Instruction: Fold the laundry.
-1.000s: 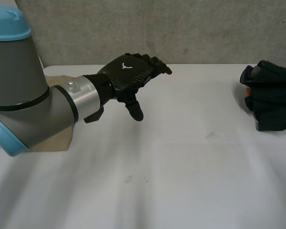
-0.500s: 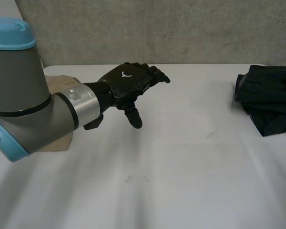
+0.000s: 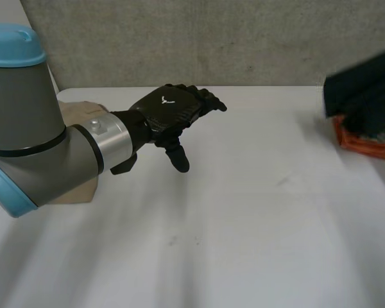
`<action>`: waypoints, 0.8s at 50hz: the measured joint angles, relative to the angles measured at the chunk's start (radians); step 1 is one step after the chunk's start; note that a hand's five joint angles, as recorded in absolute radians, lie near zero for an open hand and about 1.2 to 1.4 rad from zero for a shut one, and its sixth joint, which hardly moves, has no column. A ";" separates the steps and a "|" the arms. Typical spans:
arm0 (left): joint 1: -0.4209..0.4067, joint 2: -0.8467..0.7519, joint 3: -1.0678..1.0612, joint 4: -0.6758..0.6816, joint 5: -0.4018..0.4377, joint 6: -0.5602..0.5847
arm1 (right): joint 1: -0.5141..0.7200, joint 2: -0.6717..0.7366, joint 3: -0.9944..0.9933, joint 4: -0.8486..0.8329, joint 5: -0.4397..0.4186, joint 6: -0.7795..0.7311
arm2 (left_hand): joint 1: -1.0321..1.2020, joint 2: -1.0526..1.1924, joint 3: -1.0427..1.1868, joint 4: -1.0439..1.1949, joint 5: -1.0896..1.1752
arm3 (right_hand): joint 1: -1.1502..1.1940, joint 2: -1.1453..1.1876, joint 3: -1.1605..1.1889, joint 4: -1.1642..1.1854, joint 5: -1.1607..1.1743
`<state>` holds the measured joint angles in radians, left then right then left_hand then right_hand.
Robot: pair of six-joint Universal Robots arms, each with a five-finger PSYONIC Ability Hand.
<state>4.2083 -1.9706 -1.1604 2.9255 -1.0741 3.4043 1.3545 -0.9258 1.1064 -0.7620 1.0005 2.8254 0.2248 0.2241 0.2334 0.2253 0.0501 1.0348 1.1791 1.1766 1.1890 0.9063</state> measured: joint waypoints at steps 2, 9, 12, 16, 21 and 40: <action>0.000 0.001 0.002 0.000 0.000 -0.001 | 0.000 0.003 -0.054 -0.018 0.046 0.079 | 0.000 0.000 0.000 0.000 0.000 | 0.003 0.000 0.000 0.001 0.017; -0.001 0.011 0.001 0.000 -0.001 -0.002 | -0.007 0.086 -0.216 -0.054 0.154 0.220 | 0.000 0.000 0.000 0.000 0.000 | 0.004 0.000 0.000 0.001 0.056; -0.001 0.013 -0.002 0.000 -0.001 -0.003 | -0.013 0.114 -0.229 -0.062 0.158 0.223 | 0.000 0.000 0.000 0.000 0.000 | 0.004 0.000 0.000 0.001 0.057; -0.001 0.013 -0.009 0.000 -0.001 -0.003 | -0.045 0.209 -0.207 -0.112 0.136 0.214 | 0.000 0.000 0.000 0.000 0.000 | 0.004 0.000 0.000 0.001 0.058; 0.000 0.012 -0.025 0.004 0.000 -0.003 | -0.087 0.301 -0.104 -0.214 0.065 0.206 | 0.000 0.000 0.000 0.000 0.002 | 0.004 0.000 0.000 0.003 0.060; -0.003 0.021 -0.042 0.022 -0.001 -0.002 | -0.196 0.195 0.181 -0.244 0.002 0.211 | 0.000 0.000 0.000 0.000 0.003 | -0.685 -0.765 -0.732 -0.737 -0.623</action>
<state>4.2052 -1.9496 -1.2019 2.9473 -1.0754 3.4024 1.1588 -0.7311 1.2876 -1.0058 1.0021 3.0362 0.2247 0.2241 0.2334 0.2253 0.0527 0.3499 0.4143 0.4445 0.4521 0.2829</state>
